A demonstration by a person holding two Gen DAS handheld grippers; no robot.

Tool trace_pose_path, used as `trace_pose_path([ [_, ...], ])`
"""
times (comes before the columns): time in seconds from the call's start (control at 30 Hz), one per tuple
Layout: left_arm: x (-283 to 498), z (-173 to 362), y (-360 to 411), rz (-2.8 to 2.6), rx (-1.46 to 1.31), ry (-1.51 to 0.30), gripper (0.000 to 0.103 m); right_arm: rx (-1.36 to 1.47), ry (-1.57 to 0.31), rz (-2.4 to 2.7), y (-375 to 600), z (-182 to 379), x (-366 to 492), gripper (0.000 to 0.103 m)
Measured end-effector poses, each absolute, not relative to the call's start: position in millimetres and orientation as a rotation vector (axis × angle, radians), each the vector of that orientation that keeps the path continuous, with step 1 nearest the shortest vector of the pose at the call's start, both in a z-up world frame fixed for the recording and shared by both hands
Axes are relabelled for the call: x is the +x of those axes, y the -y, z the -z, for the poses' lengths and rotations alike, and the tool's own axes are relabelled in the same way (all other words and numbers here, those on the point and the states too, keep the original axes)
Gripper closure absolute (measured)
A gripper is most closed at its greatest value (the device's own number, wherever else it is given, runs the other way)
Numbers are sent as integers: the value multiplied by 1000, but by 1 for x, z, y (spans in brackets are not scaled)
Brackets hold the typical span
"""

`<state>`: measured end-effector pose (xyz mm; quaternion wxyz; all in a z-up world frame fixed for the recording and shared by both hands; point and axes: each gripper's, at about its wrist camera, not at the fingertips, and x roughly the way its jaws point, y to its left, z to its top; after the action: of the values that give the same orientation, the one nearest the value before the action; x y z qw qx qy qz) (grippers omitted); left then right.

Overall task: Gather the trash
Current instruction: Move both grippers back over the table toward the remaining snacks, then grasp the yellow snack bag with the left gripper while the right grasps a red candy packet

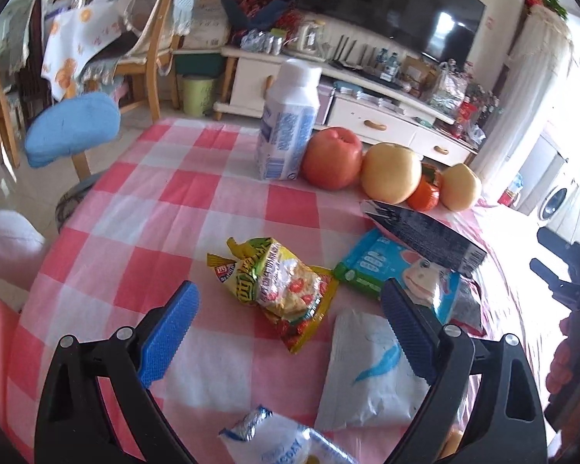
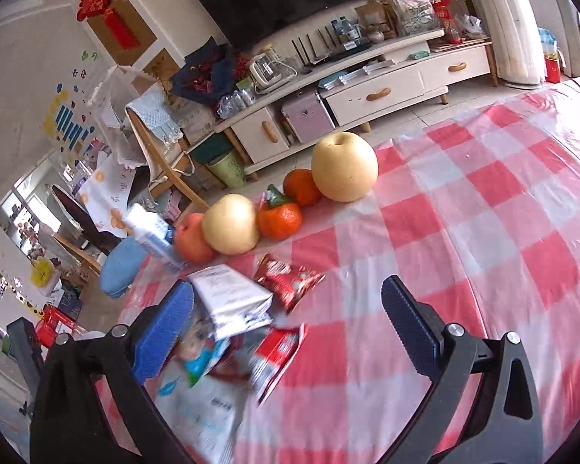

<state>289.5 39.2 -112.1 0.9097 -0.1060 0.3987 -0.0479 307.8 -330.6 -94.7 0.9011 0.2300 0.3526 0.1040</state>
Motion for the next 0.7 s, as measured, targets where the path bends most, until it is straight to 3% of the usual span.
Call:
trace_pose_path([
  [0.03, 293, 115, -40, 89, -228, -831, 9, 481, -742, -226, 331, 99, 315, 8],
  [0.1, 302, 118, -42, 67, -239, -841, 9, 511, -767, -256, 330, 107, 330, 23],
  [0.57, 332, 132, -27, 46, -237, -865, 9, 301, -901, -319, 283, 140, 396, 24],
  [0.7, 336, 136, -25, 31, -219, -871, 11, 262, -919, -365, 276, 149, 398, 31],
])
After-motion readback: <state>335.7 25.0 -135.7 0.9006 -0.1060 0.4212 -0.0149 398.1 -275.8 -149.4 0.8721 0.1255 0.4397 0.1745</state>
